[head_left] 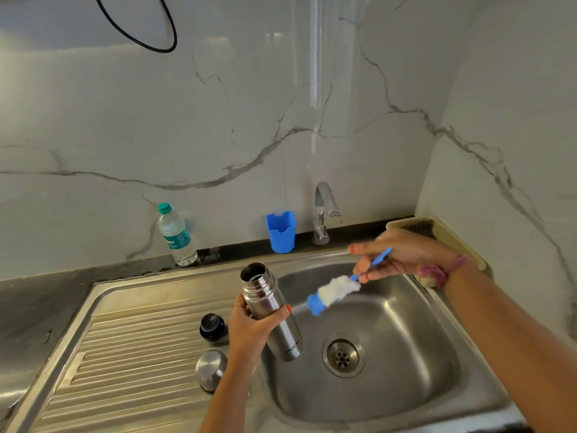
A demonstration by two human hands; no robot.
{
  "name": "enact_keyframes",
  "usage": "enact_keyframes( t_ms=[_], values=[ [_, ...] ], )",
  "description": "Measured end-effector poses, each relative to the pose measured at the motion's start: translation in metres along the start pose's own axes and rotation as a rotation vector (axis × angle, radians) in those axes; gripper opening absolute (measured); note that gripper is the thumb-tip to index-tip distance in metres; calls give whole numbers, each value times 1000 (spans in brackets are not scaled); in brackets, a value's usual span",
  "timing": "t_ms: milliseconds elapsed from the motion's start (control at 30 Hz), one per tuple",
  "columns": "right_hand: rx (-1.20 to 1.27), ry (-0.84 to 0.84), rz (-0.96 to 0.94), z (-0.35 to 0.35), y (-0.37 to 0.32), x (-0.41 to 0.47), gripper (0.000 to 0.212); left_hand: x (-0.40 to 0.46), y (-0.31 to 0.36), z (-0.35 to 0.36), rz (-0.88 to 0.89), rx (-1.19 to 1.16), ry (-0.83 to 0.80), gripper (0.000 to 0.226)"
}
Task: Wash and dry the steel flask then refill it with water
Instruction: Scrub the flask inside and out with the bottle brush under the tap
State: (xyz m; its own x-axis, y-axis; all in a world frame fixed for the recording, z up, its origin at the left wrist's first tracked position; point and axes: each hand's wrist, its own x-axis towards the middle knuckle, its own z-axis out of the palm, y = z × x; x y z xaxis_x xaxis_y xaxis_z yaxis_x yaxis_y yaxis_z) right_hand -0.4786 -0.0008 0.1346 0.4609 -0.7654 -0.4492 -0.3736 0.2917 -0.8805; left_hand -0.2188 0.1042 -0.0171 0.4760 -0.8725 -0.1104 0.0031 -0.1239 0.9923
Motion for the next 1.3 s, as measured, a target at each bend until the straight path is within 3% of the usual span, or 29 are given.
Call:
enact_keyframes(
  t_ms=[100, 200, 267, 400, 500, 700, 867, 967, 1067, 1167, 1233, 1300],
  values=[
    [-90, -1, 57, -11, 26, 1, 26, 1, -2, 4, -4, 32, -22, 66],
    [-452, 37, 62, -26, 50, 4, 39, 0, -2, 10, 0, 55, -50, 65],
    [-523, 45, 96, -39, 66, 3, 48, -3, 0, 14, 12, 69, -60, 62],
    [-153, -125, 217, -60, 93, 0, 30, -6, 2, 21, 30, 98, -85, 58],
    [16, -123, 326, -63, 114, -2, 28, -5, 0, 24, 32, 103, -92, 62],
    [89, -62, 367, -49, 146, -10, 30, -5, -3, 27, 18, 91, -92, 62],
    [94, 76, 200, -57, 153, -30, 28, -5, -4, 26, 21, 94, -88, 61],
    [-54, -83, 211, -80, 140, -56, 38, -3, -6, 24, 11, 84, -76, 61],
    [-277, -244, 446, -78, 142, -55, 36, -4, -5, 24, 11, 69, -67, 60],
    [-544, -136, 505, -53, 169, -27, 17, -5, -3, 28, 7, 62, -78, 62],
    [-786, -86, 484, -42, 183, -13, 23, -5, -3, 31, 2, 57, -85, 63],
    [-810, -24, 458, -39, 189, -6, 29, -4, -2, 32, 8, 65, -89, 64]
  ],
)
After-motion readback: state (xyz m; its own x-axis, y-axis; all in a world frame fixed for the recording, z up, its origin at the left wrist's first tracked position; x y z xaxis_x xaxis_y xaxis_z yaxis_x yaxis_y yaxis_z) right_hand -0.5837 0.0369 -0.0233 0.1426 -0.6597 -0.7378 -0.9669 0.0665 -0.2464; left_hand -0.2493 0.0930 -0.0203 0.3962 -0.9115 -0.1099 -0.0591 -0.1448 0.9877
